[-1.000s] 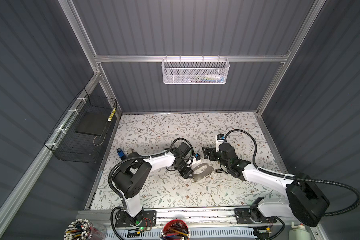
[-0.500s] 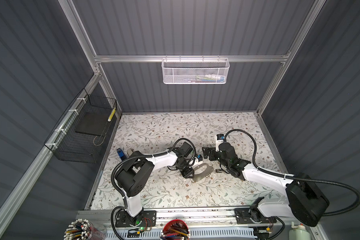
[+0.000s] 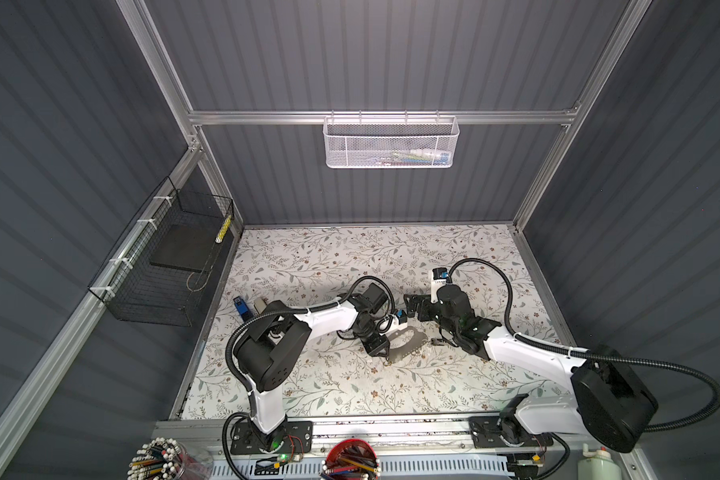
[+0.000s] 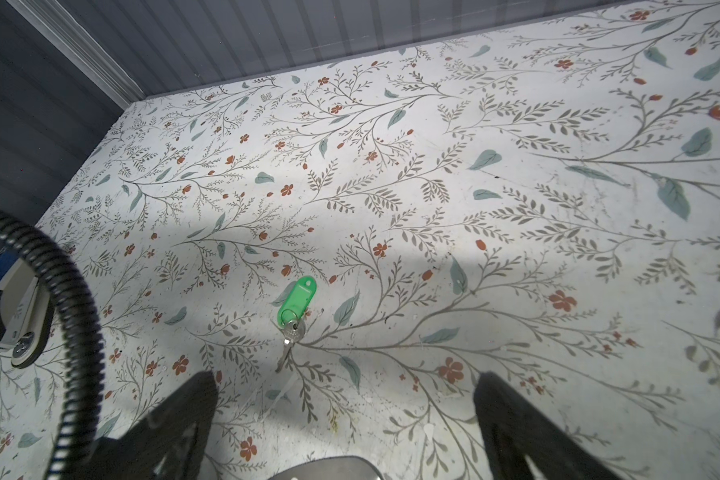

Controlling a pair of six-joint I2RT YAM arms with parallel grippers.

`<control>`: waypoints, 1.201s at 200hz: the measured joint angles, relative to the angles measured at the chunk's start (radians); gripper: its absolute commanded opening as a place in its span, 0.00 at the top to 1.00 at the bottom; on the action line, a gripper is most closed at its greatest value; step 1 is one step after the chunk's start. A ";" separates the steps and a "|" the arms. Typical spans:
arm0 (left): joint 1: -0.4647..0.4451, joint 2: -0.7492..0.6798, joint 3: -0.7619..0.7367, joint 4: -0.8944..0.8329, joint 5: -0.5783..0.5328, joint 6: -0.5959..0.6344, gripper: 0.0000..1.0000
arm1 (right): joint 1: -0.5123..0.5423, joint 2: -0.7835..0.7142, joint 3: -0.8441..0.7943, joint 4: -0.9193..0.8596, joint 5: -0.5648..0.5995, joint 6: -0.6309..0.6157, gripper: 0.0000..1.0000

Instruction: Put the keys on the keyring

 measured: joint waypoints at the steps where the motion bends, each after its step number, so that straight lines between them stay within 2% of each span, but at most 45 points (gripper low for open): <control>1: 0.000 0.000 0.000 0.000 -0.001 0.000 0.60 | 0.000 0.000 0.000 0.000 0.000 0.000 0.02; 100: -0.005 0.011 0.025 -0.029 -0.048 0.003 0.63 | 0.000 0.010 0.012 -0.009 -0.005 0.000 0.02; 137: -0.008 0.011 0.026 -0.028 -0.069 0.002 0.72 | -0.001 0.018 0.022 -0.015 -0.014 0.000 0.02; 240: -0.008 -0.003 0.002 0.013 -0.100 -0.028 0.84 | -0.004 0.023 0.033 -0.024 -0.015 0.000 0.02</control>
